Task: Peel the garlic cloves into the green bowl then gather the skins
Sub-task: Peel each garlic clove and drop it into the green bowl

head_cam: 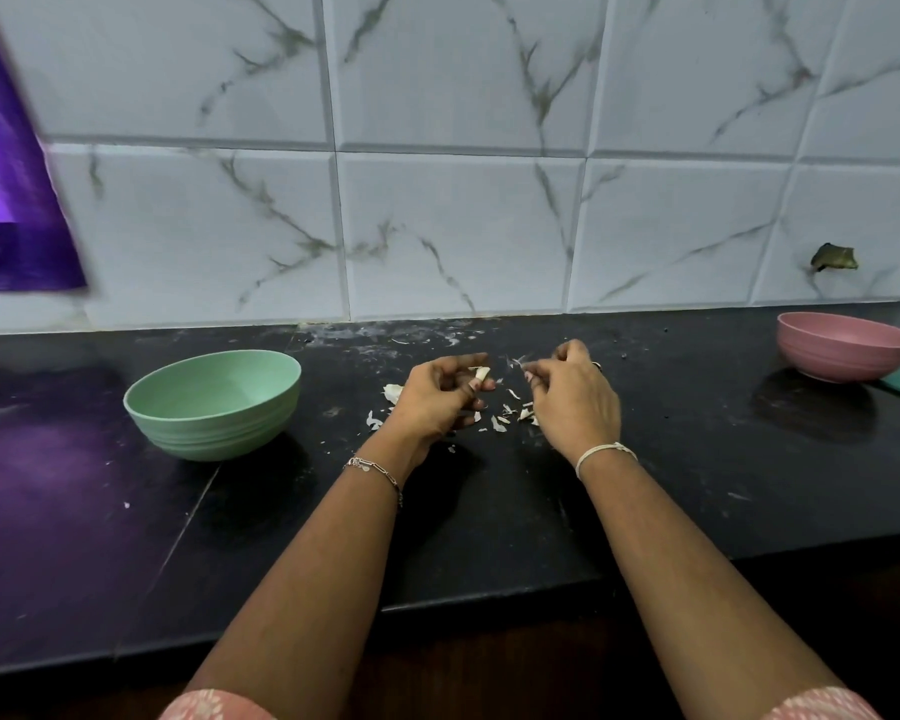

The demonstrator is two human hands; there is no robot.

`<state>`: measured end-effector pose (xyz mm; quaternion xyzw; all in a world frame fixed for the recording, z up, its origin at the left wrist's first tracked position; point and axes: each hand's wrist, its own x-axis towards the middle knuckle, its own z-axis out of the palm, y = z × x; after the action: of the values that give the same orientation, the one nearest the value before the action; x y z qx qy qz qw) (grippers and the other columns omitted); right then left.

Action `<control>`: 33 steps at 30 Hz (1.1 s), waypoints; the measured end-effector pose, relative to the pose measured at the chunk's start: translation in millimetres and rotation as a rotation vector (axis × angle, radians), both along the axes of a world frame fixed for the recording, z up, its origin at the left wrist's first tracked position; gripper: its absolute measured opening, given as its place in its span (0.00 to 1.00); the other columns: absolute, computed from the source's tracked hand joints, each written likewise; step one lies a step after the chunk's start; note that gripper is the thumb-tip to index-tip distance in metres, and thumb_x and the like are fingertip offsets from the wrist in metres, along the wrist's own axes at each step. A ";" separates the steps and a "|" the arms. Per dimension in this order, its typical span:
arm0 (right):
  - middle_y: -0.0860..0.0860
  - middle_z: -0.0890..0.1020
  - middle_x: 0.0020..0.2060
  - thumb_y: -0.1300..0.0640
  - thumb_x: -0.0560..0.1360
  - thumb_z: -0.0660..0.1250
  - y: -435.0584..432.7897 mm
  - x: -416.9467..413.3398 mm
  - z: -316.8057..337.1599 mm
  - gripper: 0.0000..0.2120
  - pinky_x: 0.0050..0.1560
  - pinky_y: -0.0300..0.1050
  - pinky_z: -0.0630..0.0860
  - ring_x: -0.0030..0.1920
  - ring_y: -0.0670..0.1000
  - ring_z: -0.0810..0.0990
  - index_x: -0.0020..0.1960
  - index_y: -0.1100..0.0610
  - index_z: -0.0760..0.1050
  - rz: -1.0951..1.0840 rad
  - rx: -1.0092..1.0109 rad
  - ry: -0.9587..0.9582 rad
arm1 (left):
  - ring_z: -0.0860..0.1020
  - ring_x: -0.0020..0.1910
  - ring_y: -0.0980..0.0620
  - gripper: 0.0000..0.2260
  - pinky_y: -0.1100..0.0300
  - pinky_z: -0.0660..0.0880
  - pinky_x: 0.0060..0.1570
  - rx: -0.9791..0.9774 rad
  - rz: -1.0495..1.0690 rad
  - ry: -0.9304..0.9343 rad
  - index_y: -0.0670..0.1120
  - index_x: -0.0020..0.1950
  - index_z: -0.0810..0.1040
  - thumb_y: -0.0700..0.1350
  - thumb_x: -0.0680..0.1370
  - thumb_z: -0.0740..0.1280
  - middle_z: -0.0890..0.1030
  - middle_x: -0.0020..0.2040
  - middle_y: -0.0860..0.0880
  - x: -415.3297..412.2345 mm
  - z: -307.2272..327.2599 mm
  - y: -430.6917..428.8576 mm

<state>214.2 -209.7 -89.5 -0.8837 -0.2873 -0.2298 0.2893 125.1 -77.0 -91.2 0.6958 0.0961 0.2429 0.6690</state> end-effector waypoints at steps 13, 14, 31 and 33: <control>0.48 0.84 0.49 0.61 0.79 0.63 8.2 5.4 -2.6 0.10 0.55 0.46 0.78 0.50 0.48 0.82 0.57 0.53 0.80 0.379 0.271 0.247 | 0.78 0.37 0.54 0.05 0.62 0.75 0.33 0.023 0.052 0.018 0.44 0.48 0.78 0.35 0.78 0.67 0.79 0.41 0.48 1.3 -0.9 -1.5; 0.47 0.85 0.48 0.60 0.80 0.63 9.7 5.8 -2.6 0.10 0.54 0.46 0.78 0.48 0.48 0.82 0.57 0.52 0.80 0.416 0.306 0.307 | 0.79 0.37 0.53 0.05 0.62 0.76 0.32 0.029 0.062 0.010 0.44 0.47 0.78 0.34 0.78 0.67 0.78 0.41 0.48 1.4 -0.7 -1.7; 0.46 0.85 0.32 0.52 0.69 0.73 12.4 1.7 -5.8 0.04 0.43 0.47 0.82 0.35 0.43 0.83 0.40 0.52 0.85 0.375 0.284 0.277 | 0.80 0.37 0.54 0.06 0.63 0.80 0.42 -0.016 0.060 -0.048 0.39 0.53 0.80 0.33 0.76 0.68 0.82 0.41 0.45 -0.1 -0.4 -1.0; 0.46 0.85 0.32 0.53 0.69 0.73 12.7 1.9 -6.0 0.04 0.43 0.49 0.82 0.35 0.44 0.83 0.39 0.52 0.85 0.379 0.286 0.269 | 0.81 0.36 0.55 0.07 0.64 0.81 0.41 -0.027 0.054 -0.058 0.38 0.52 0.80 0.32 0.75 0.69 0.82 0.41 0.44 -0.5 -0.6 -0.6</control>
<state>216.0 -197.0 -95.5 -0.7871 -0.3710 -0.0902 0.4845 124.6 -77.5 -91.9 0.6765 0.0987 0.2798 0.6740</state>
